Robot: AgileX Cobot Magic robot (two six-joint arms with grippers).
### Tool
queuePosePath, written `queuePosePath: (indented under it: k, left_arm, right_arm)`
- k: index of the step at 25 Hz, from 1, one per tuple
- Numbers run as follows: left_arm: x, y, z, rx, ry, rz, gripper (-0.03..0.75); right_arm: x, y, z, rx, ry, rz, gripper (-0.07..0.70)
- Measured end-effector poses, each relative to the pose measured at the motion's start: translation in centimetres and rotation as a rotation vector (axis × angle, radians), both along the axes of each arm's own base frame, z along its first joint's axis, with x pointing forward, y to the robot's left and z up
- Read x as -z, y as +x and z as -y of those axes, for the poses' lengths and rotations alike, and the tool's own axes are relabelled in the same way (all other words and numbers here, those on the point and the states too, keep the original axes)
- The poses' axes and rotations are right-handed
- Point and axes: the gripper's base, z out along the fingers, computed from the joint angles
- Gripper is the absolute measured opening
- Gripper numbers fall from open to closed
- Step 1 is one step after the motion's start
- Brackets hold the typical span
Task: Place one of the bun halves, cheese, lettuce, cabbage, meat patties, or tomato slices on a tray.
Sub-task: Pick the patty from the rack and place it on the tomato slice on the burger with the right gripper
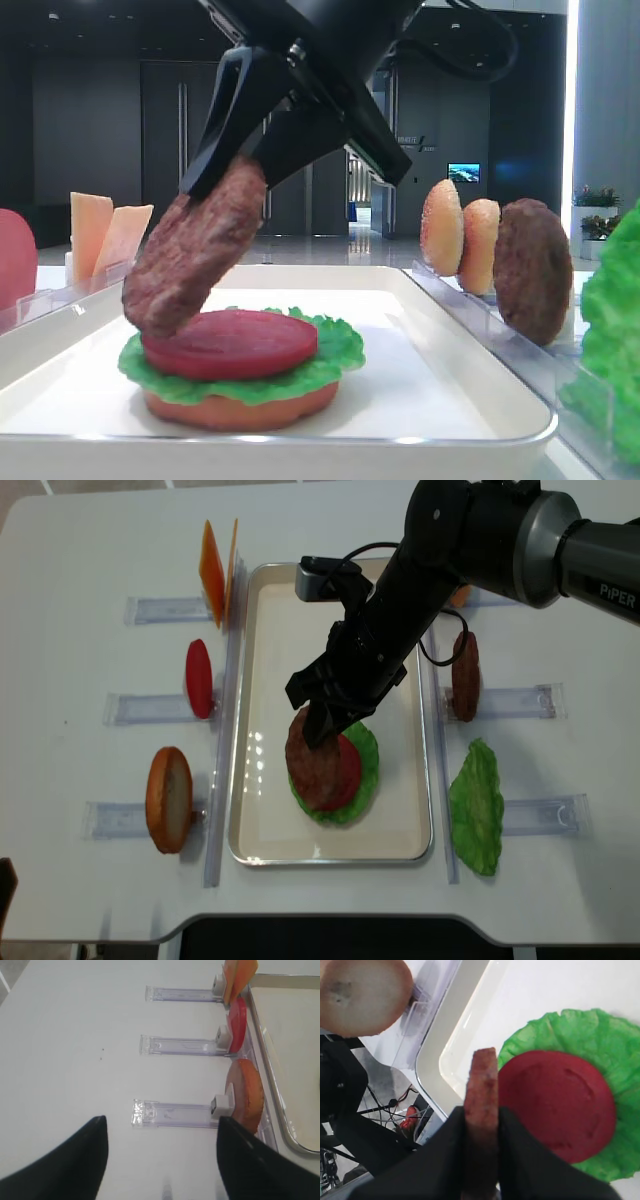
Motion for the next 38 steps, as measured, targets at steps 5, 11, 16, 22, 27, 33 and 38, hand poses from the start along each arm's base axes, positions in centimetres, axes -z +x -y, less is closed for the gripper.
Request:
queuePosePath:
  k: [5,11,16,22,27,33,38]
  left_arm:
    - [0.0,0.0,0.0,0.000,0.000,0.000,0.517]
    - [0.0,0.0,0.0,0.000,0.000,0.000,0.517]
    - [0.0,0.0,0.0,0.000,0.000,0.000,0.517]
    - [0.0,0.0,0.0,0.000,0.000,0.000,0.517]
    - [0.0,0.0,0.0,0.000,0.000,0.000,0.517]
    - [0.0,0.0,0.0,0.000,0.000,0.000,0.517]
    - [0.0,0.0,0.0,0.000,0.000,0.000,0.517]
  right_arm:
    - [0.0,0.0,0.0,0.004,0.006,-0.008,0.130]
    - [-0.1,0.6,0.6,0.023,0.015,-0.008,0.130]
    - [-0.2,1.1,1.2,0.027,0.030,-0.004,0.130]
    - [0.4,1.0,1.6,0.023,0.115,-0.038,0.130]
    - [0.6,0.8,1.6,0.021,0.190,-0.057,0.132]
    - [0.5,1.2,2.0,0.033,0.238,-0.046,0.133]
    - [0.9,1.2,2.5,0.037,0.274,-0.051,0.136]
